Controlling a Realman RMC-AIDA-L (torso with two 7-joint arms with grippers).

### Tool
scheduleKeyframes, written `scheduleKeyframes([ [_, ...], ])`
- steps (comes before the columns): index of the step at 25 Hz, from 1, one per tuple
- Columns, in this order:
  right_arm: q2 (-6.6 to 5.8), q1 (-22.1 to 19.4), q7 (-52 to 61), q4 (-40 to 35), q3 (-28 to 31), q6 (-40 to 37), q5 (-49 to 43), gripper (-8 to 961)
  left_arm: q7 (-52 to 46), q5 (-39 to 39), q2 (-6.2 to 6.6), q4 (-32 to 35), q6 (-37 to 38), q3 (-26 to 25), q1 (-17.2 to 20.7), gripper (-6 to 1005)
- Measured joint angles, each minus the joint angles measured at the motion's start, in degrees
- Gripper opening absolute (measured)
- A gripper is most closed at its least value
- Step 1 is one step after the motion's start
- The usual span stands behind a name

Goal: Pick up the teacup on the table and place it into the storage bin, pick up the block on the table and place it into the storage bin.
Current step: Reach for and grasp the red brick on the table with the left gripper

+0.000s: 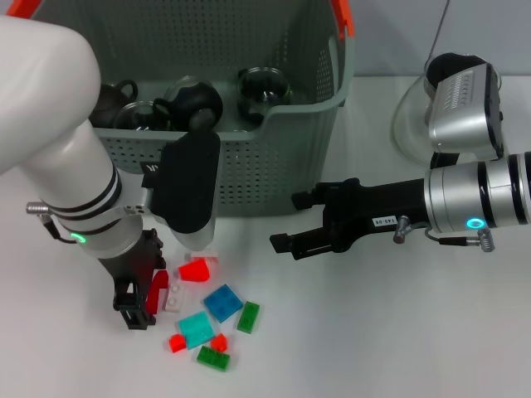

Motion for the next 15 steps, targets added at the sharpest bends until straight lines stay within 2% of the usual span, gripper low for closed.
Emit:
scheduleKeyframes([
  [15, 0.0, 0.26, 0.39, 0.09, 0.0, 0.17, 0.2, 946, 3.88, 0.0, 0.2, -1.1, 0.1, -0.2, -0.99, 828],
])
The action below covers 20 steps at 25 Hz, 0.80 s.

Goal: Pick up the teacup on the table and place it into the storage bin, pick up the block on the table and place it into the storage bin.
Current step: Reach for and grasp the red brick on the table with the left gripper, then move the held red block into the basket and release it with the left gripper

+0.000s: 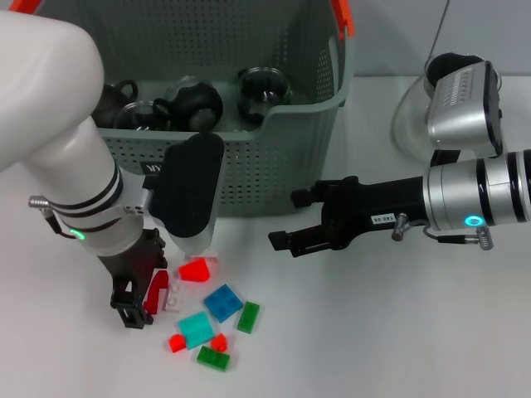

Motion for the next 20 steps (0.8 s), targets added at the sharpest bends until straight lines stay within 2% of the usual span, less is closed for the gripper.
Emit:
scheduleKeyframes([
  [12, -0.08, -0.13, 0.01, -0.36, 0.0, -0.05, 0.25, 946, -0.08, 0.0, -0.26, -1.24, 0.27, -0.17, -1.25, 817],
  [18, -0.11, -0.25, 0.01, -0.41, 0.0, -0.16, 0.25, 946, 0.1, -0.3, -0.34, -1.65, 0.84, -1.46, -1.51, 633],
  [20, -0.16, -0.26, 0.01, -0.46, 0.0, -0.32, 0.25, 946, 0.14, -0.56, -0.34, -1.56, 2.0, -2.13, -1.84, 640],
])
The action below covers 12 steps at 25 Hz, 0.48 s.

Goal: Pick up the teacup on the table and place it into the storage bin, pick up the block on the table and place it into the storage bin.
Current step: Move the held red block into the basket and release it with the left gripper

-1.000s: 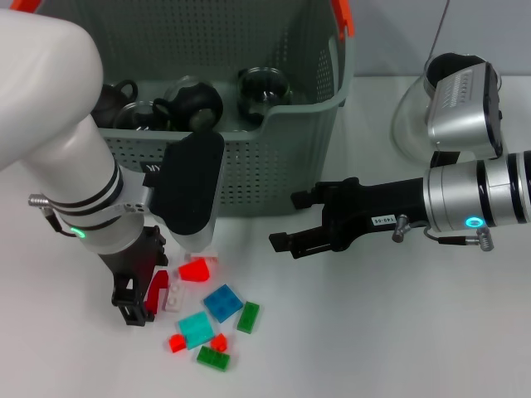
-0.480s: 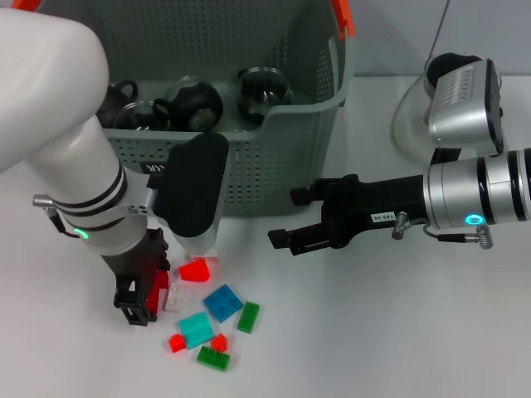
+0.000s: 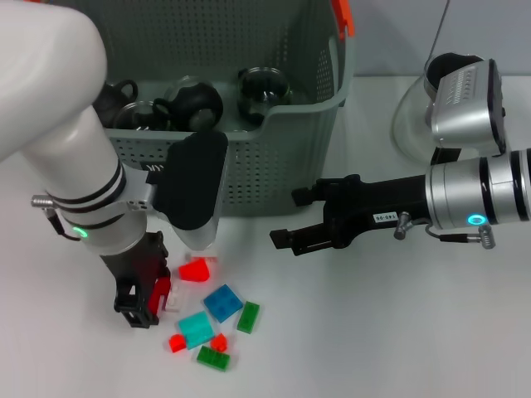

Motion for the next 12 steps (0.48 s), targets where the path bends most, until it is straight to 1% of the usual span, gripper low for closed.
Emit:
scheduleKeyframes([
  [3, -0.02, 0.0, -0.01, -0.03, 0.07, -0.03, 0.0, 946, 0.02, -0.12, -0.14, 0.05, 2.53, -2.5, -0.96, 651],
  [5, -0.06, 0.0, -0.05, -0.04, 0.08, 0.03, 0.0, 946, 0.02, -0.57, -0.26, 0.57, 4.33, -5.04, -1.47, 658],
  [9, -0.16, 0.01, -0.16, -0.04, 0.09, 0.09, -0.01, 946, -0.27, -2.78, -0.42, 3.77, 7.02, -8.52, -0.87, 673],
  [11, -0.22, 0.04, -0.15, -0.05, 0.09, 0.11, -0.02, 946, -0.66, -4.85, -0.48, 6.16, 9.51, -12.24, -0.53, 680],
  [12, -0.26, 0.04, -0.14, -0.05, 0.09, 0.07, -0.03, 946, -0.82, -6.37, -0.47, 7.27, 11.06, -15.08, -0.51, 684],
])
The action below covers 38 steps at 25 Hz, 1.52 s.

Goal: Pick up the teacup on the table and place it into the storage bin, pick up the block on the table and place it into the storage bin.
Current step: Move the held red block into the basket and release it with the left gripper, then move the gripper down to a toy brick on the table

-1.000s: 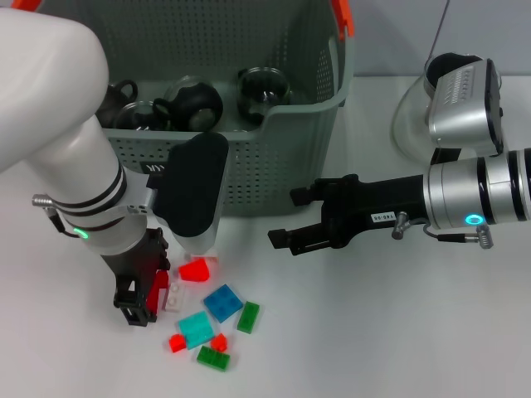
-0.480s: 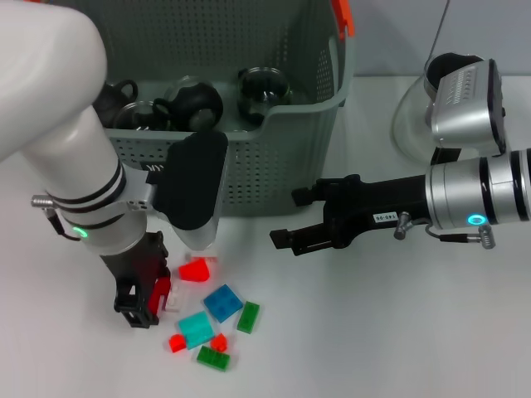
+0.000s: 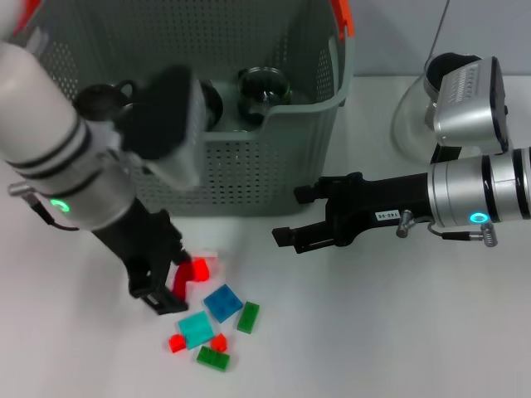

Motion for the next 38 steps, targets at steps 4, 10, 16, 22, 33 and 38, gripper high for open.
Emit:
scheduleKeyframes([
  [4, -0.13, -0.09, 0.11, 0.0, 0.03, -0.23, 0.01, 946, -0.85, -11.12, 0.81, 1.39, 9.28, -15.43, -1.18, 698],
  [10, -0.14, -0.23, 0.73, 0.0, 0.09, -0.33, -0.16, 946, -12.4, -31.8, 5.18, 1.26, 12.55, -34.85, -3.41, 720],
  [16, -0.32, -0.02, 0.82, -0.01, 0.07, -0.83, -0.24, 946, -16.85, -34.17, 9.78, -2.8, -4.26, -33.45, -4.4, 741],
  [22, -0.33, 0.08, 0.83, -0.03, -0.3, -0.94, -0.32, 946, -17.51, -29.66, 13.3, -18.88, -20.62, -31.34, -9.27, 763],
  [33, -0.58, -0.22, 0.29, -0.17, -0.36, -1.34, -0.33, 947, -17.78, -29.0, 11.33, -14.73, -21.49, -30.08, -7.2, 803],
  [38, -0.58, -0.19, 0.24, -0.17, -0.5, -1.38, -0.33, 947, -16.59, -34.85, 8.55, -4.84, -12.65, -30.09, -2.78, 895],
])
